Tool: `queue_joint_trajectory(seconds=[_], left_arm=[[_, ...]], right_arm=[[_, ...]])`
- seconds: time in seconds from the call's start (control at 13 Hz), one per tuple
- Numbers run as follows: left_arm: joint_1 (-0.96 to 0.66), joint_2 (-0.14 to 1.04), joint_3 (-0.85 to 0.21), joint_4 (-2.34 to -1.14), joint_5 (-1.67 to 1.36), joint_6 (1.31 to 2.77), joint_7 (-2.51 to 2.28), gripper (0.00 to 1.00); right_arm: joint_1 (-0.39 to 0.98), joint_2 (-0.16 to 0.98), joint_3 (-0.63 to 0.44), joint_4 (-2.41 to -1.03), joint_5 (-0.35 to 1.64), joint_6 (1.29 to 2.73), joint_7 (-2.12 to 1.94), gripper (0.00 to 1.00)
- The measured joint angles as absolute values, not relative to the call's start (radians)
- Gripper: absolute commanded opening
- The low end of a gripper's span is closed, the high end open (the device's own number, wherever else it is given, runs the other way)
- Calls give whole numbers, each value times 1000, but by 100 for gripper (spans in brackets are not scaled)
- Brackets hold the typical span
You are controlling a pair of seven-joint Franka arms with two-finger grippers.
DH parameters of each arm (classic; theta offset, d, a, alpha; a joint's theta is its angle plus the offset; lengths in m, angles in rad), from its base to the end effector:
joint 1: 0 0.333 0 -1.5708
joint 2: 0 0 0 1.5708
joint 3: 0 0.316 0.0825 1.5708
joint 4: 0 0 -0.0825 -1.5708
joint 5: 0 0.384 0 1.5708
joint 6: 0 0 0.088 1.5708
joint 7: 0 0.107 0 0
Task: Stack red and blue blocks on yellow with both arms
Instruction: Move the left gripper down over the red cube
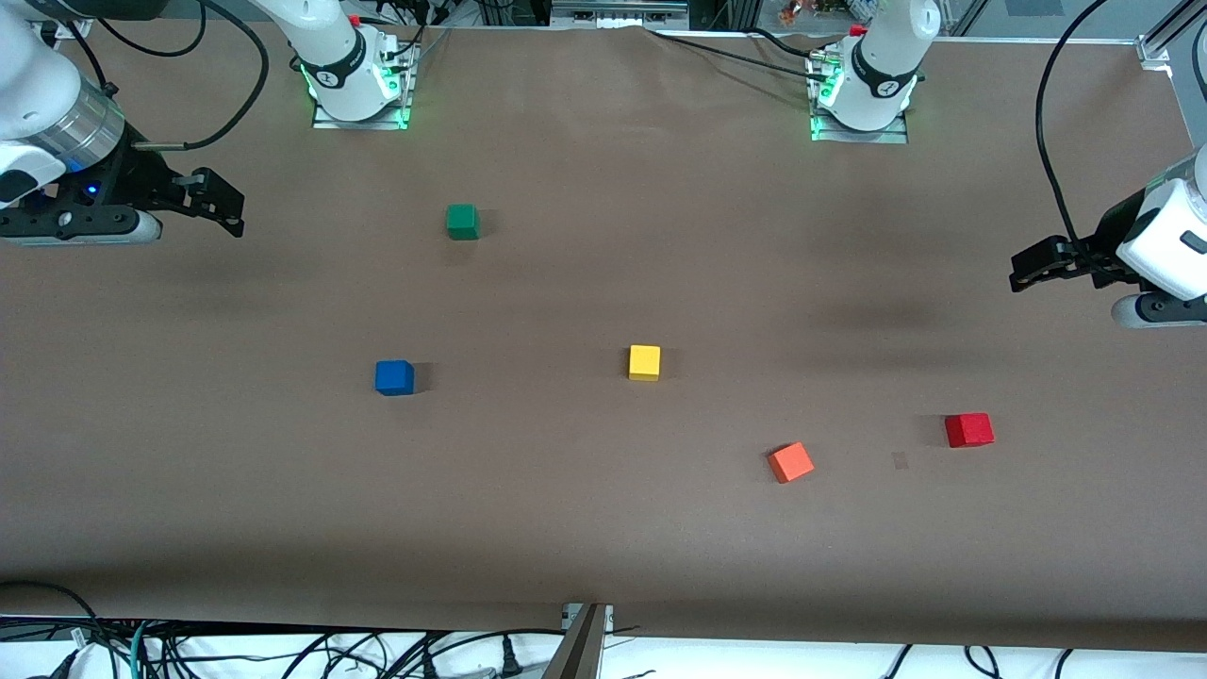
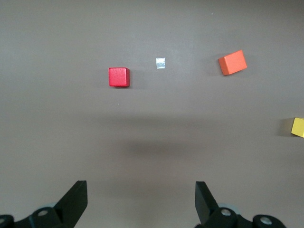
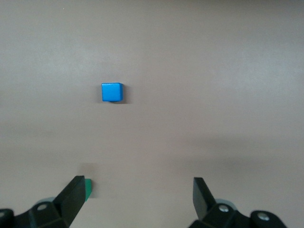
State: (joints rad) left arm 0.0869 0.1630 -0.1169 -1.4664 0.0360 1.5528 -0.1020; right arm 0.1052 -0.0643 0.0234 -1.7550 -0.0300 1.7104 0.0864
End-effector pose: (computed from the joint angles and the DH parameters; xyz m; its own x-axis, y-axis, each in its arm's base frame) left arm 0.6001 -0.0085 0.5785 0.9947 0.0728 -0.0733 0.0711 -0.9972 -0.0246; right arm 0.5391 0.0672 0.5844 0.9987 0.0463 0.0222 0.0457 -0.9985 0.0295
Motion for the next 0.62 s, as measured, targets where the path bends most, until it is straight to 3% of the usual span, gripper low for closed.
queue_joint_trajectory(seconds=[0.62], left_arm=[[98, 215, -108, -1437, 36, 1545, -102, 100]], right_arm=[[105, -64, 23, -1755, -29, 1723, 86, 100]])
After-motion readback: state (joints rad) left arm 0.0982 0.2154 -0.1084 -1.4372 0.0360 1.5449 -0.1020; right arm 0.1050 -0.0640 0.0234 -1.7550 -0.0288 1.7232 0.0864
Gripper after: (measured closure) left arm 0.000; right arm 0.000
